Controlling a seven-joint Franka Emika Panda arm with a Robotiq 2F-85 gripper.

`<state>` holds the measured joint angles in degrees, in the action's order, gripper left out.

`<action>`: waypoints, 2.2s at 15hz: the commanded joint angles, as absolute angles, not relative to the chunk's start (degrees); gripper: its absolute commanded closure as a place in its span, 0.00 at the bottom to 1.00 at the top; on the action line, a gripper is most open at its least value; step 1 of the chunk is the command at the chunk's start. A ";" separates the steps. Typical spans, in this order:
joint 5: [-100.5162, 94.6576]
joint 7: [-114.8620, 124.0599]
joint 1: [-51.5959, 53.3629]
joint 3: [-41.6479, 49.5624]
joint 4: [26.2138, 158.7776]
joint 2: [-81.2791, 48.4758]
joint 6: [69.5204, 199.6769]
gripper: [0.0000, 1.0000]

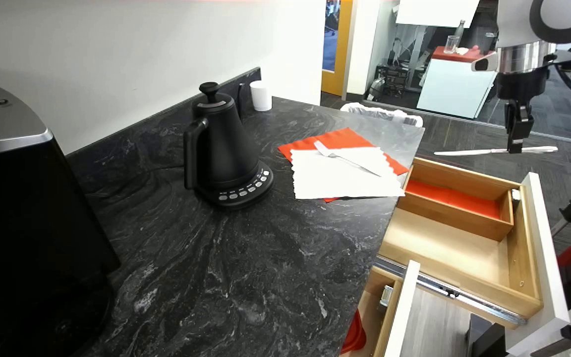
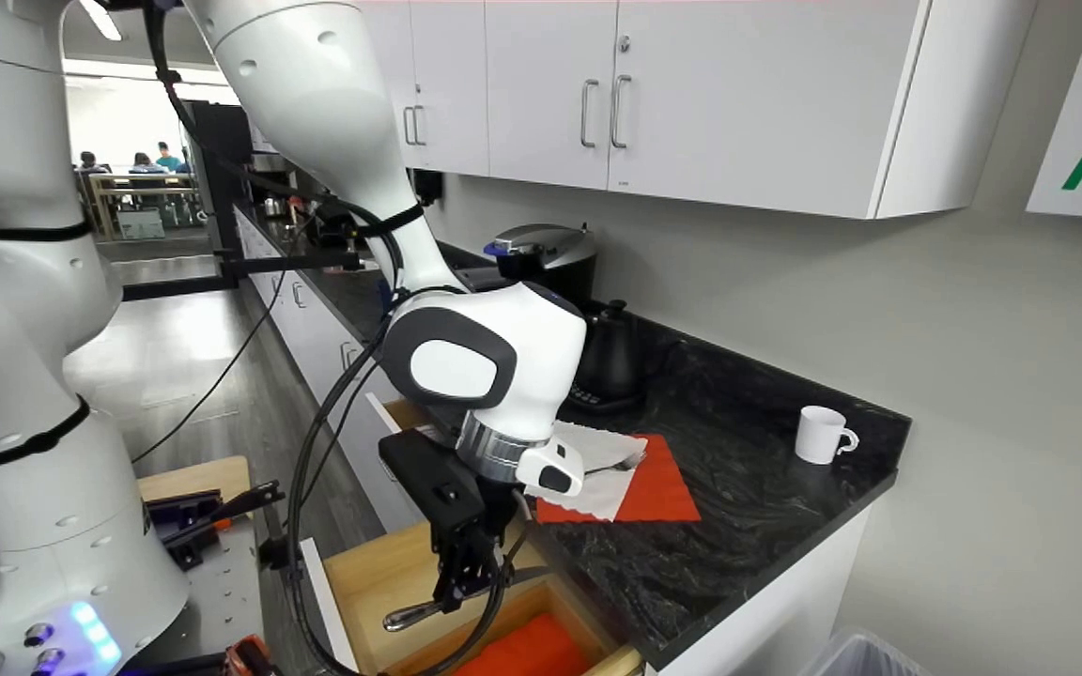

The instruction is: Move the knife and fork to the right compartment of the drawer respectively

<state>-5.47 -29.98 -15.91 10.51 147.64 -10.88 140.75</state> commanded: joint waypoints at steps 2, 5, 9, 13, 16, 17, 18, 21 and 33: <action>-6.06 -29.12 -15.80 10.34 146.85 -14.02 150.08 0.93; -6.57 -29.14 -16.00 9.88 145.71 -16.54 152.60 0.94; -7.00 -28.62 -16.12 9.63 143.87 -19.21 152.21 0.94; -6.56 -28.45 -16.21 8.99 140.72 -21.67 151.12 0.94; -3.22 -32.04 -18.48 6.35 139.42 -21.55 148.32 0.94; -3.13 -32.14 -18.52 6.29 139.91 -20.82 148.05 0.94; -3.39 -32.13 -18.51 6.49 140.74 -19.72 147.92 0.94; -4.24 -31.40 -18.12 7.20 141.42 -18.82 147.44 0.94; -5.18 -30.99 -17.54 8.61 149.78 -12.06 150.57 0.94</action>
